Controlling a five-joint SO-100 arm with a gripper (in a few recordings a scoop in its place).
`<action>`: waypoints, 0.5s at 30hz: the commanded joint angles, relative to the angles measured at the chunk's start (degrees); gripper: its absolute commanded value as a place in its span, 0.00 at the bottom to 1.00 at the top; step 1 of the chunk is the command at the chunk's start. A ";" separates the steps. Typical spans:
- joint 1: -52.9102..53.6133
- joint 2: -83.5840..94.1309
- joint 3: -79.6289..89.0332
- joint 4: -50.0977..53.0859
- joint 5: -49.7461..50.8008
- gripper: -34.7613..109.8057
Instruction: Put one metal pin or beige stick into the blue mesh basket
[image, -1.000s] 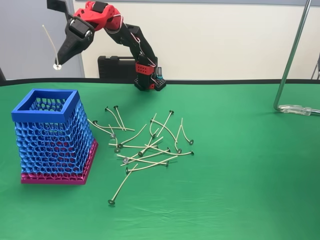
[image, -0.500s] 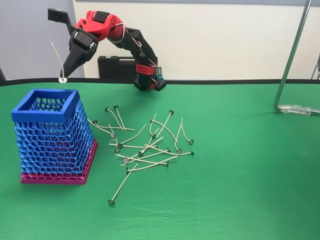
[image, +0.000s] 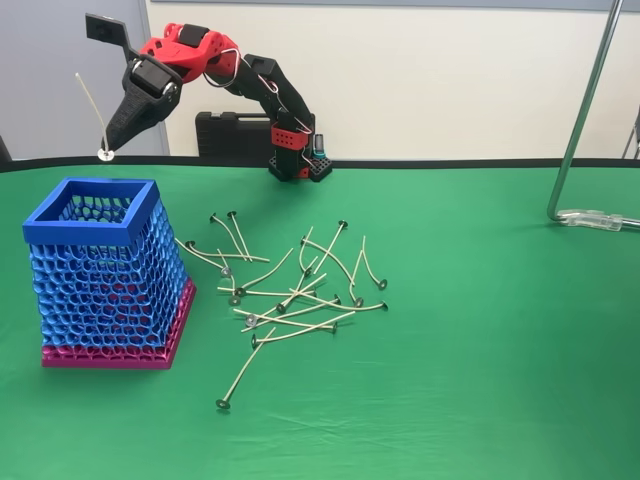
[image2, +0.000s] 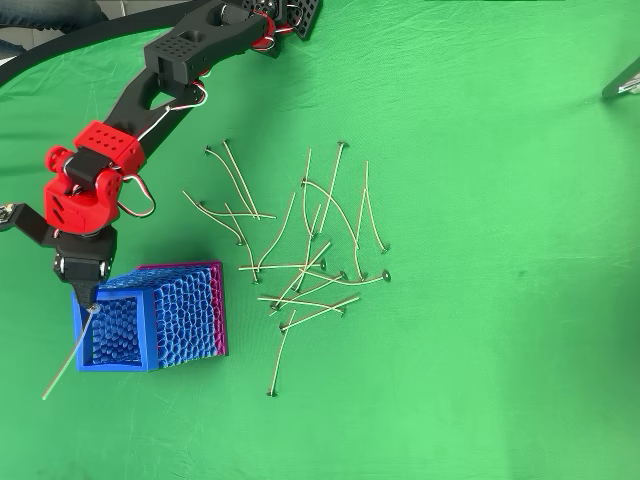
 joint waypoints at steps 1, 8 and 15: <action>0.88 1.85 -0.88 -1.23 0.44 0.33; 1.49 1.23 -1.93 -3.69 1.67 0.39; 1.32 1.58 -2.64 -4.39 2.29 0.40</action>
